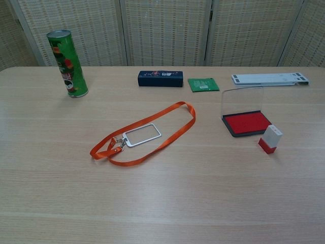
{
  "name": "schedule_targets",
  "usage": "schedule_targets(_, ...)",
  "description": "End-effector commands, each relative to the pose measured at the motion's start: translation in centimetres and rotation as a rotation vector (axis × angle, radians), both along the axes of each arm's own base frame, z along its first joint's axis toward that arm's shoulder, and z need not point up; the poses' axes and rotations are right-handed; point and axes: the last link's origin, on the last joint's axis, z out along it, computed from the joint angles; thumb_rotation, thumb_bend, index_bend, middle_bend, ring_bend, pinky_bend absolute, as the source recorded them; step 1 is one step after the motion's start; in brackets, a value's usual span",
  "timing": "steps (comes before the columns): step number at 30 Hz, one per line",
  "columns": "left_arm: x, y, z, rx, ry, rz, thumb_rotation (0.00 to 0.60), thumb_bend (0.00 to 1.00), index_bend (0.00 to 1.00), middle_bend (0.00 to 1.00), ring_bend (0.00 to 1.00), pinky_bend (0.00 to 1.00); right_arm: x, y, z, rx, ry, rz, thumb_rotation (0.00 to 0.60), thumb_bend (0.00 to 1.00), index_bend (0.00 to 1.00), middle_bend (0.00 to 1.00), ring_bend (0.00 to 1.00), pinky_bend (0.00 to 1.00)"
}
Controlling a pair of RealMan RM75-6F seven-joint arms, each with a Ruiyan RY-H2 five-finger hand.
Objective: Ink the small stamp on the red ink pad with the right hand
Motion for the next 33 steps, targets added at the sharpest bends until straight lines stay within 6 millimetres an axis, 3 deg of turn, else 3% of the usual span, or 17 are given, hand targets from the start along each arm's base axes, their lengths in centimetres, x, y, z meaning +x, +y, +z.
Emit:
schedule_targets(1, -0.3, 0.3, 0.1, 0.001, 0.003, 0.017, 0.600, 0.20, 0.04, 0.02, 0.02, 0.27, 0.2, -0.5, -0.8, 0.050, 0.004, 0.037, 0.600, 0.22, 0.00, 0.00, 0.00, 0.00)
schedule_targets(4, -0.5, 0.4, 0.2, 0.013, 0.001, 0.026, 0.600, 0.20, 0.04, 0.01, 0.02, 0.27, 0.3, -1.4, -1.6, 0.121, 0.028, 0.070, 0.600, 0.22, 0.01, 0.00, 0.00, 0.00)
schedule_targets(13, -1.0, 0.8, 0.2, 0.048, 0.002, 0.051, 0.600, 0.20, 0.04, 0.00, 0.02, 0.27, 1.9, -7.8, -2.5, 0.321, 0.126, 0.142, 0.600, 0.24, 0.13, 0.00, 0.00, 0.00)
schedule_targets(17, -1.4, 1.1, 0.2, 0.050, 0.003, 0.084, 0.600, 0.20, 0.04, 0.00, 0.02, 0.27, 2.1, -9.5, -2.7, 0.366, 0.117, 0.120, 0.600, 0.25, 0.16, 0.00, 0.00, 0.00)
schedule_targets(33, -1.2, 0.8, 0.0, 0.035, 0.005, 0.065, 0.600, 0.20, 0.04, 0.00, 0.02, 0.27, 3.2, -11.7, -6.2, 0.404, 0.065, 0.115, 0.600, 0.26, 0.17, 0.00, 0.00, 0.00)
